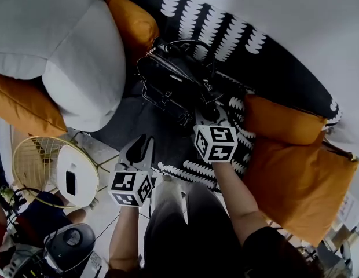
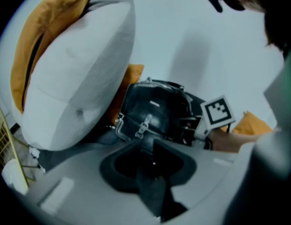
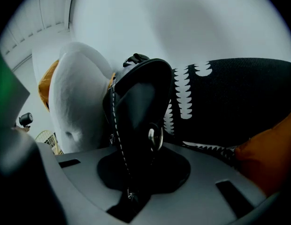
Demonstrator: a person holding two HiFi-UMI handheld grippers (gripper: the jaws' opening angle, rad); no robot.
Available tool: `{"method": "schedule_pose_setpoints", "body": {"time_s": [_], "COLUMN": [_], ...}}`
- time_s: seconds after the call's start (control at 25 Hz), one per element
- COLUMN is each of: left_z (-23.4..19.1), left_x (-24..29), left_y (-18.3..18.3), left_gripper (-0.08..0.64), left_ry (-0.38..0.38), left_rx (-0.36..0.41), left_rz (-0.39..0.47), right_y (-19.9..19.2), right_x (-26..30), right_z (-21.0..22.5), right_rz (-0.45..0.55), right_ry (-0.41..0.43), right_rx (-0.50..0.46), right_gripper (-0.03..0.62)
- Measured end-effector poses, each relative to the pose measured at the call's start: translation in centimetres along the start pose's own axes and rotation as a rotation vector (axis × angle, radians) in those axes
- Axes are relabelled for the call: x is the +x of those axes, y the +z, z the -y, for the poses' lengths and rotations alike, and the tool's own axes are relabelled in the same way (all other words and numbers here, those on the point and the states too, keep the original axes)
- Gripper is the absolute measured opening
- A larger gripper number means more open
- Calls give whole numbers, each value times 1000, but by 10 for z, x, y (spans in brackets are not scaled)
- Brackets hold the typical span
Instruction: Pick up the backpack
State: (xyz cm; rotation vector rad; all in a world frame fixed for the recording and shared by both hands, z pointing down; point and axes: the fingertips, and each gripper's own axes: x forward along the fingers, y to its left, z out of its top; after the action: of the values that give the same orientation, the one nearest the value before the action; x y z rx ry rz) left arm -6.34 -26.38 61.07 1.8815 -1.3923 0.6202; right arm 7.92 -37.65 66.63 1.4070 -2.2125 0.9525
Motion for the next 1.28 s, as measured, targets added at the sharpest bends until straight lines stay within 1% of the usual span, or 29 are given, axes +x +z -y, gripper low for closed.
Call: {"method": "schedule_pose_setpoints", "body": {"time_s": [0.28, 0.44, 0.68, 0.92, 1.28], "left_z": [3, 3, 2, 7, 16], "left_x": [-22, -42, -77, -110, -145], "left_y": [9, 7, -6, -22, -27], "left_gripper": [89, 89, 89, 89, 89], "left_ry": [-27, -35, -47, -77, -114], "left_rx": [30, 44, 51, 47, 74], "left_rz": [53, 73, 95, 106, 138], "right_y": [-2, -4, -17, -31, -53], "right_x": [-35, -59, -105, -152, -214], "right_z": [-29, -36, -47, -61, -71], "right_rz": [30, 30, 17, -12, -55], "right_ry": [15, 12, -21, -48, -82], "right_rx": [-29, -46, -17, -19, -10], "right_gripper": [46, 44, 44, 44, 44]}}
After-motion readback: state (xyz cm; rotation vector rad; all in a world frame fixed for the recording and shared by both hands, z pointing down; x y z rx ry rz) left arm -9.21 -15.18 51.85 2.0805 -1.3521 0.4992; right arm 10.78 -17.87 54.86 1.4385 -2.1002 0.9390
